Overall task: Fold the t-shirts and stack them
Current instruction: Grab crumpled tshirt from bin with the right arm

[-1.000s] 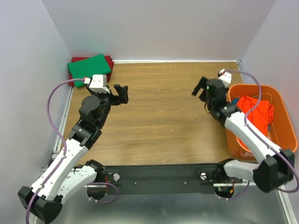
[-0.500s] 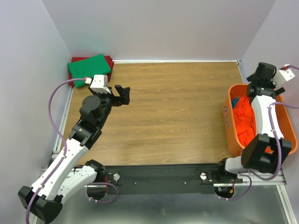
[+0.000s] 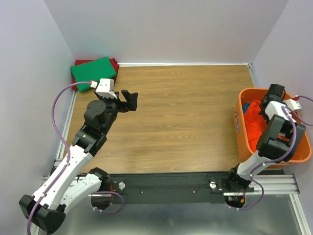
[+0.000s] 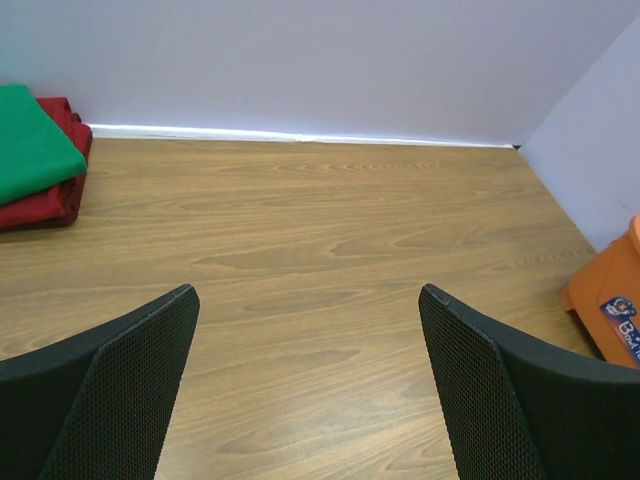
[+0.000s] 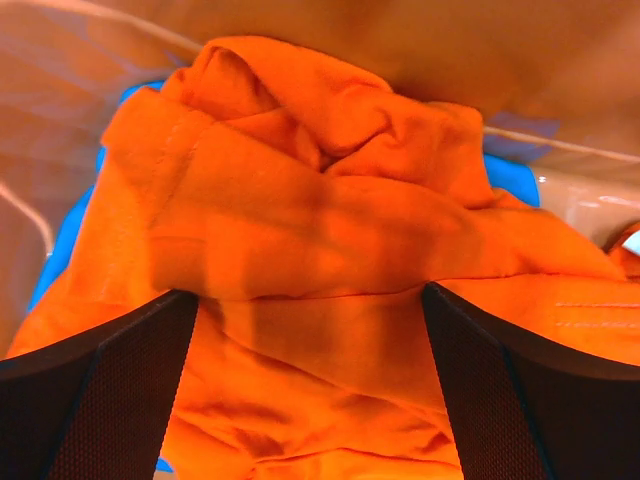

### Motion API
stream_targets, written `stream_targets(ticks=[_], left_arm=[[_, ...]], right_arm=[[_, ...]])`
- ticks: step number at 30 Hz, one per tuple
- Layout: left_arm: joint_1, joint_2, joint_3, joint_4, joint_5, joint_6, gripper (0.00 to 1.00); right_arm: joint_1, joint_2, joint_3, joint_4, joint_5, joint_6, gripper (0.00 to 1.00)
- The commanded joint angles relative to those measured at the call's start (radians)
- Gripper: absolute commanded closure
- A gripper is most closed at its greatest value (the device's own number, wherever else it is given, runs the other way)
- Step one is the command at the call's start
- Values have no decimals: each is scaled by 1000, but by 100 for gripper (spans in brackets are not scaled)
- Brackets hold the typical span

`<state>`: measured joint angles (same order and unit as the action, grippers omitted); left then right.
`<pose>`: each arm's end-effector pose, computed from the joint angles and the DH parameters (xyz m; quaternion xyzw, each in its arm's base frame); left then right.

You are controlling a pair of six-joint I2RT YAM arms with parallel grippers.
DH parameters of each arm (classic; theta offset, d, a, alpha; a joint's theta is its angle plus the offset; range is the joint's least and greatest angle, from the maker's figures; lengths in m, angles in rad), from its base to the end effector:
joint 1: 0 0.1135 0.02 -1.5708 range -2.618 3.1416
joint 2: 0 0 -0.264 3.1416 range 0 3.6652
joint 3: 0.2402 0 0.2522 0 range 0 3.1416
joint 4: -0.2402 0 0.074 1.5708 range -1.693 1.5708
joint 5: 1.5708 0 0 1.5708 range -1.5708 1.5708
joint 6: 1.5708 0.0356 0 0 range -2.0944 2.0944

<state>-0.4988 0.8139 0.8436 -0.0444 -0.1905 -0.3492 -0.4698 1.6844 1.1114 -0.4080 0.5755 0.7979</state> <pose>0.1707 -0.0853 0.3711 -0.0136 0.7121 -0.2257 0.6647 0.2998 -0.1739 0.2071 0.6099 0.6904 -0.2224 0.3193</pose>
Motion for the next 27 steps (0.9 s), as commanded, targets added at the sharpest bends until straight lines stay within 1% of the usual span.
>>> stream_targets(ticks=[1, 2, 3, 5, 6, 7, 8, 9, 10, 11, 12, 13, 15, 20, 24, 27], left_arm=[[0, 10, 14, 3, 31, -8, 1], [0, 13, 15, 3, 31, -10, 2], [0, 14, 15, 2, 33, -8, 2], [0, 19, 15, 2, 34, -8, 2], [0, 19, 17, 3, 34, -10, 1], [0, 21, 15, 3, 33, -10, 1], [0, 22, 14, 3, 31, -8, 1], [0, 24, 15, 3, 31, -8, 1], [0, 25, 15, 2, 31, -8, 1], [0, 25, 15, 1, 31, -8, 2], [0, 27, 15, 1, 29, -8, 2], [2, 28, 15, 3, 31, -8, 1], [2, 30, 17, 3, 31, -7, 1], [2, 28, 15, 2, 33, -5, 1], [2, 28, 17, 2, 34, -5, 1], [2, 27, 17, 1, 39, -4, 2]], right_arm=[[-1, 9, 4, 37, 37, 63, 2], [-1, 14, 1, 43, 38, 66, 2], [-1, 23, -7, 46, 41, 73, 8], [-1, 24, -21, 54, 37, 84, 24], [-1, 20, -25, 55, 27, 86, 48], [-1, 11, -28, 57, 24, 87, 48], [-1, 2, -31, 60, 17, 86, 70], [-1, -8, -30, 60, 15, 83, 78], [-1, -35, -22, 60, 0, 64, 92], [-1, -48, -18, 60, -11, 54, 96], [-1, -63, -9, 60, -31, 26, 99], [-1, -78, -2, 60, -43, 12, 99], [-1, -136, 14, 60, -69, -28, 99], [-1, -297, 60, 60, -196, -118, 99], [-1, -386, 106, 58, -285, -180, 99], [-1, -420, 175, 52, -331, -224, 99]])
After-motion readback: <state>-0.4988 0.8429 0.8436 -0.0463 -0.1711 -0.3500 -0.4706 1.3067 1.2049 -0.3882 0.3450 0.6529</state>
